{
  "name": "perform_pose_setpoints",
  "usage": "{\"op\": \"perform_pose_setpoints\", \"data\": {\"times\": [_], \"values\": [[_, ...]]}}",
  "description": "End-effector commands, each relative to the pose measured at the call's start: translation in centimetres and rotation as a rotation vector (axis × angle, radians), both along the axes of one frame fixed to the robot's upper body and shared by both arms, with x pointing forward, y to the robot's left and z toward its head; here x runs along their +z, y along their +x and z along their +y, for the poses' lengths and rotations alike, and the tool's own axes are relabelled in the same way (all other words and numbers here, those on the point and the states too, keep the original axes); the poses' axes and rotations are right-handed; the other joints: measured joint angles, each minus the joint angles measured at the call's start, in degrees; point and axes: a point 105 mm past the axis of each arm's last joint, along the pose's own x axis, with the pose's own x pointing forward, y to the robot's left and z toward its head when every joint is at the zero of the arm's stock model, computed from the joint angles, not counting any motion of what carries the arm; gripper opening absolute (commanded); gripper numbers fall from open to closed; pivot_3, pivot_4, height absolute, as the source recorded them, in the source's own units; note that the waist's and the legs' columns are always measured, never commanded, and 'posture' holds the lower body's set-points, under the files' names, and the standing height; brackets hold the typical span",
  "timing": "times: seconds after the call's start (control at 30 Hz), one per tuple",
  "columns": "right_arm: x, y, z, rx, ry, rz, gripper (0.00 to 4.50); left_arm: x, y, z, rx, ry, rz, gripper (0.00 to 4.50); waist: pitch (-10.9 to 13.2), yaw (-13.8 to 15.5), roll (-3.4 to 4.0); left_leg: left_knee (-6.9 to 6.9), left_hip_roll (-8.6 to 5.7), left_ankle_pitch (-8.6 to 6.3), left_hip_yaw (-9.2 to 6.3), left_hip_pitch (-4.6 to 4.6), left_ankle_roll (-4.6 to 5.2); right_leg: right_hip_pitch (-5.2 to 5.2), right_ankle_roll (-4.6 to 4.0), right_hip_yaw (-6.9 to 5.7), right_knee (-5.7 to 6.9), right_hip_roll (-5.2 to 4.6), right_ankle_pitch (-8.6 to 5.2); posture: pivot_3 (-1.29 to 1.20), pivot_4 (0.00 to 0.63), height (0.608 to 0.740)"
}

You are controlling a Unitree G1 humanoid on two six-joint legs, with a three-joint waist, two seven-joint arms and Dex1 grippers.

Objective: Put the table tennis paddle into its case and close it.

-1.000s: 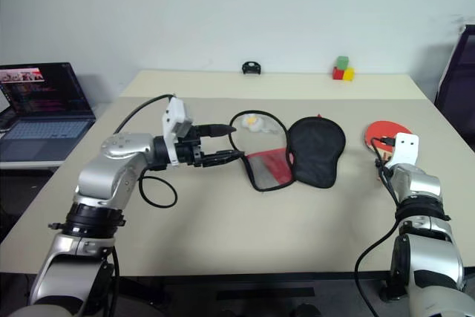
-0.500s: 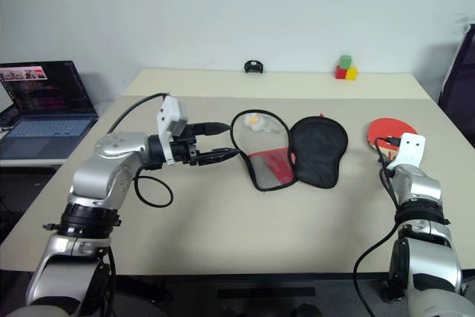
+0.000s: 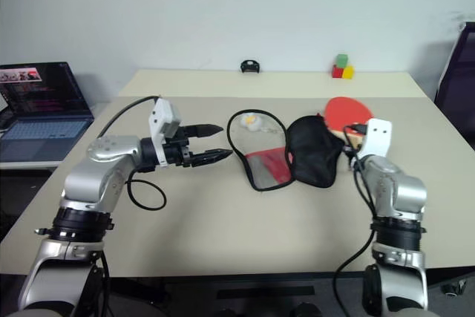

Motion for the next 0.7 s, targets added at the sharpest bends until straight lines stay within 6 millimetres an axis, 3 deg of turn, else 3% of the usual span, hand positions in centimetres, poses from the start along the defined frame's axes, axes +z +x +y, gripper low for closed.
{"op": "perform_pose_setpoints", "data": {"times": [0.03,0.47,0.7], "values": [[2.4,0.1,0.8,-0.003,0.007,-0.077,1.13,1.1,-0.1,0.4,0.012,-0.008,-0.044,3.74,0.01,0.04,0.01,0.0,-0.02,0.0,0.0,0.0,0.0,0.0,0.0,0.01,0.0,0.0,0.0,0.0,0.15,0.74],[0.6,2.8,4.4,0.019,0.041,-0.051,1.13,1.0,-0.4,0.7,0.028,-0.007,-0.046,3.74,0.02,-0.13,0.03,-0.02,-0.07,0.0,0.01,0.01,0.0,-0.04,0.0,-0.02,0.0,-0.01,0.0,0.0,0.15,0.74],[0.2,3.2,4.9,0.021,0.035,-0.05,1.13,1.0,-0.4,0.6,0.03,-0.009,-0.047,3.74,0.02,-0.23,0.03,-0.03,-0.06,0.0,0.02,0.02,0.0,-0.04,0.0,-0.03,0.01,0.0,0.0,0.0,0.15,0.74]]}}
